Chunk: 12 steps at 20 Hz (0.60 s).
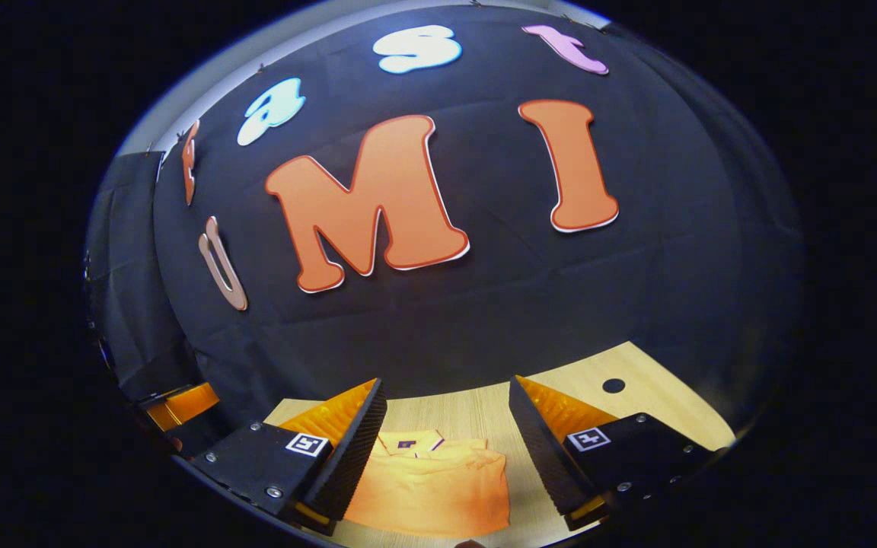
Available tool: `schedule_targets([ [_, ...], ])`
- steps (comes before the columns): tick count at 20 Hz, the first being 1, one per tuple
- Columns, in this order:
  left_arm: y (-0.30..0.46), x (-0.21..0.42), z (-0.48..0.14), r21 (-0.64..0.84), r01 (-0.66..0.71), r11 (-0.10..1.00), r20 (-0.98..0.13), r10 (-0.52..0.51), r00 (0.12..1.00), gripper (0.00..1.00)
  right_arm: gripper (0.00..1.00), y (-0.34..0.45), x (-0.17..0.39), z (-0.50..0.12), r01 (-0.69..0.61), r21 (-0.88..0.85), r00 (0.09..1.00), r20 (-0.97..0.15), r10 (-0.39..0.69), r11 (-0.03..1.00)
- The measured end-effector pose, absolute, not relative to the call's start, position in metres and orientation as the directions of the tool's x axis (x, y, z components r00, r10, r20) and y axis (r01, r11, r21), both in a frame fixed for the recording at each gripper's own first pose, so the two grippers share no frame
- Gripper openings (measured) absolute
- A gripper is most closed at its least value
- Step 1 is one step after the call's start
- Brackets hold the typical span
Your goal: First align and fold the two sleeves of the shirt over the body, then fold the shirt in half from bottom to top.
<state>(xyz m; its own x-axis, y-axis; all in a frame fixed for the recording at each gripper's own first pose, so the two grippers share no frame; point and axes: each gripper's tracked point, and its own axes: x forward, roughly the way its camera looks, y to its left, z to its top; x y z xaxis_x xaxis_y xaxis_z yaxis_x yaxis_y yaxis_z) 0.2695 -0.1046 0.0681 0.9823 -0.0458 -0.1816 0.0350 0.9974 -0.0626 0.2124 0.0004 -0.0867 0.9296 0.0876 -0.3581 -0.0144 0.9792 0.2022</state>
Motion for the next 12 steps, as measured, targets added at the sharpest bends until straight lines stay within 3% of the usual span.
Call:
schedule_targets([
  [5,-0.118,0.207,0.076,-0.032,0.123,0.992,-0.126,-0.126,0.984,0.98,0.97,0.015,0.152,-0.033,-0.037,0.18,0.982,-0.178,0.07,0.983],
  [9,-0.125,0.162,0.066,-0.043,0.181,0.983,-0.141,-0.185,0.973,0.98,0.97,0.026,0.102,-0.017,-0.04,0.143,0.988,-0.142,0.061,0.989],
  [12,-0.123,0.136,0.082,-0.038,0.189,0.981,-0.082,-0.192,0.978,0.98,0.97,0.035,0.07,-0.009,-0.041,0.111,0.99,-0.129,0.055,0.993],
])
